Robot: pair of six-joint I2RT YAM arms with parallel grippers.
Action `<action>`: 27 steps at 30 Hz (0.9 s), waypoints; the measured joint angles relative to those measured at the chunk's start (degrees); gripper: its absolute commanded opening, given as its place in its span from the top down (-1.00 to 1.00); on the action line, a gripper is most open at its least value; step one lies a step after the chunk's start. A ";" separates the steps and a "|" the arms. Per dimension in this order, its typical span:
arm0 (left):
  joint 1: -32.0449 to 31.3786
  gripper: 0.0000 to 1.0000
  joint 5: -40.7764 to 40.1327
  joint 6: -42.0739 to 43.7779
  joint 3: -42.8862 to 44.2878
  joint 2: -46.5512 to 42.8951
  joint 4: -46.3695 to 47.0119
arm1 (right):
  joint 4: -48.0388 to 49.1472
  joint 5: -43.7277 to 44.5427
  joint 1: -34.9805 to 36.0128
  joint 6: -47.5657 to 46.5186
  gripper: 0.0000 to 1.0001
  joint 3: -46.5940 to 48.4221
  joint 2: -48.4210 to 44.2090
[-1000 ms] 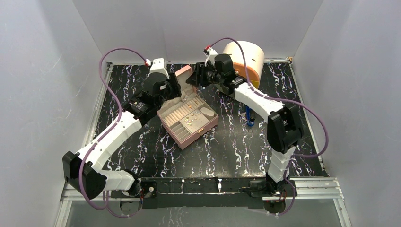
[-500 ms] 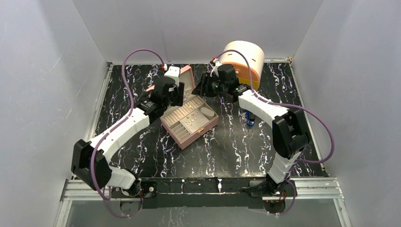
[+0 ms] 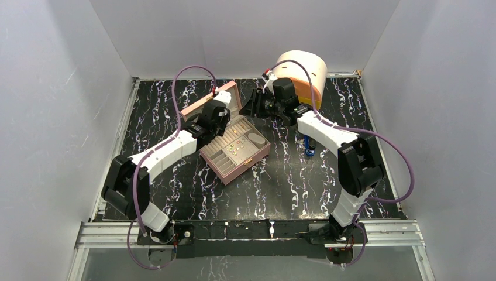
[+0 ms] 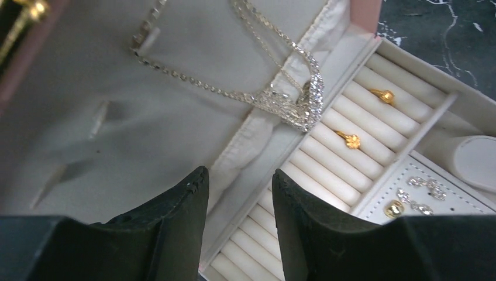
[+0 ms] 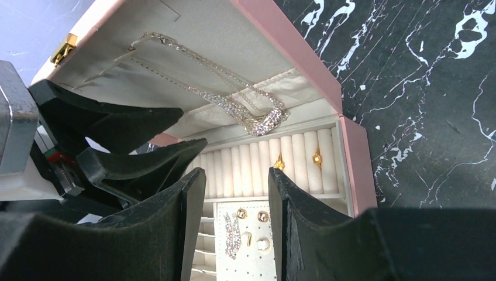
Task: Organize the mixed jewelry
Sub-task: Adjust the jewelry in the jewelry box.
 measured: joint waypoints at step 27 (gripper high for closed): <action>0.20 0.71 3.45 10.88 1.27 6.80 -1.44 | 4.46 -0.57 -0.17 -0.26 -0.03 -0.11 2.27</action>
